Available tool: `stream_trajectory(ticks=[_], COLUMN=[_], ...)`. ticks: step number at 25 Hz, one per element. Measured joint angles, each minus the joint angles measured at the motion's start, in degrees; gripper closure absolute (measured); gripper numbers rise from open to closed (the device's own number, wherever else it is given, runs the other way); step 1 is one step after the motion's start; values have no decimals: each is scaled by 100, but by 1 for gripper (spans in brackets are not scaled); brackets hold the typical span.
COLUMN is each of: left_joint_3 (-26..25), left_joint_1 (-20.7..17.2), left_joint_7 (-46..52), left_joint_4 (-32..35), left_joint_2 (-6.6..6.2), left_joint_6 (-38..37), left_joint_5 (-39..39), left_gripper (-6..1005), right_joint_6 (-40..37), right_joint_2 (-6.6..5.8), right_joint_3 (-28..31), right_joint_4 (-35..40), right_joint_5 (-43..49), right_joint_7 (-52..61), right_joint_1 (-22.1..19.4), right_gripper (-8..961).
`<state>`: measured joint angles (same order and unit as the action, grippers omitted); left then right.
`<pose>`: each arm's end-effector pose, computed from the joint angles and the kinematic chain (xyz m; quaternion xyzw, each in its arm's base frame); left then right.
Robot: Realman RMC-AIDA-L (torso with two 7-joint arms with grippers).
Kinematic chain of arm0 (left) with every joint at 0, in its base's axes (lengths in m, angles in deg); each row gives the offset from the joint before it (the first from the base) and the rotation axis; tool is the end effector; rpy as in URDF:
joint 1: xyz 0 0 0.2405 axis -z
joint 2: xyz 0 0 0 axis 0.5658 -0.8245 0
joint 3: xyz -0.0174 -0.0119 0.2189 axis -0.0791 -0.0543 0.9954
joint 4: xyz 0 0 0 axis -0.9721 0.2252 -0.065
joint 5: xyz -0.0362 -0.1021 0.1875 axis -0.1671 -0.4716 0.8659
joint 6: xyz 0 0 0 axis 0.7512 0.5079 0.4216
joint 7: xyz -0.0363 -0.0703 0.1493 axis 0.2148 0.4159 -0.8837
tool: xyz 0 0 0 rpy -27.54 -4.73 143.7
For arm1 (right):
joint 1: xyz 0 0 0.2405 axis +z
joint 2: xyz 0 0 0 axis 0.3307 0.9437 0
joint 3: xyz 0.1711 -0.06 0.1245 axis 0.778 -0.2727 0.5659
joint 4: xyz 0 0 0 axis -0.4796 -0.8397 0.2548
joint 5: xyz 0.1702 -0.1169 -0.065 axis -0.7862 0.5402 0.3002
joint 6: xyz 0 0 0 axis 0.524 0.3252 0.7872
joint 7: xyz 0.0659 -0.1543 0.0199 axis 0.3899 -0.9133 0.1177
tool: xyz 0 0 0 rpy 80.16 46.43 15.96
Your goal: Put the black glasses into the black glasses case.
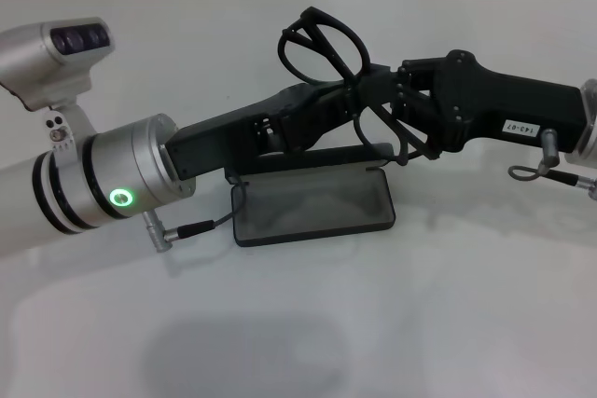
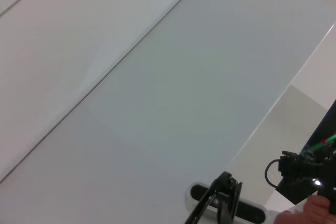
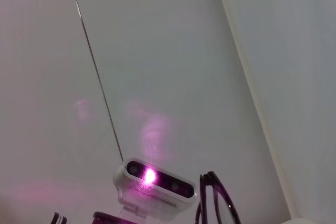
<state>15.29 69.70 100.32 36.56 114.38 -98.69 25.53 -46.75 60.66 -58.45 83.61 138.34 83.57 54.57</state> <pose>-0.1504 0.2867 -0.0356 0.7921 0.3272 0.5096 0.0763 0.1252 0.3337 -0.0291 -0.9014 0.1380 0.4085 0.0388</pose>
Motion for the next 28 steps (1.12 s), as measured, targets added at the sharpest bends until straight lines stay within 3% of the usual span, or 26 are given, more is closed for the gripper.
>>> stream_trajectory(ticks=[11, 18, 22, 26, 27, 28], left_joint_3=[5, 46, 47, 39, 36, 36], left_joint_1=[-26, -381, -486, -683, -880, -880], left_joint_7=[-9, -47, -45, -412, -820, -820], left_joint_4=[0, 550, 670, 907, 1129, 1129], left_joint_2=[-3, -86, -230, -491, -593, -593], left_joint_6=[-13, -16, -17, -19, -21, -21], left_joint_5=[-1, 238, 462, 1046, 1256, 1256], left_gripper=[988, 988, 987, 987, 987, 987], right_joint_6=[0, 99, 145, 152, 144, 137], right_joint_2=[0, -27, -46, -74, -79, -78], right_joint_3=[18, 209, 350, 353, 351, 345], right_joint_4=[4, 33, 45, 213, 353, 508], right_joint_5=[-66, -144, -145, -9, 120, 273], right_joint_7=[-19, -72, -208, -558, -668, -746], right_joint_1=[-43, -89, -124, -173, -208, -257], right_gripper=[891, 891, 890, 890, 890, 890])
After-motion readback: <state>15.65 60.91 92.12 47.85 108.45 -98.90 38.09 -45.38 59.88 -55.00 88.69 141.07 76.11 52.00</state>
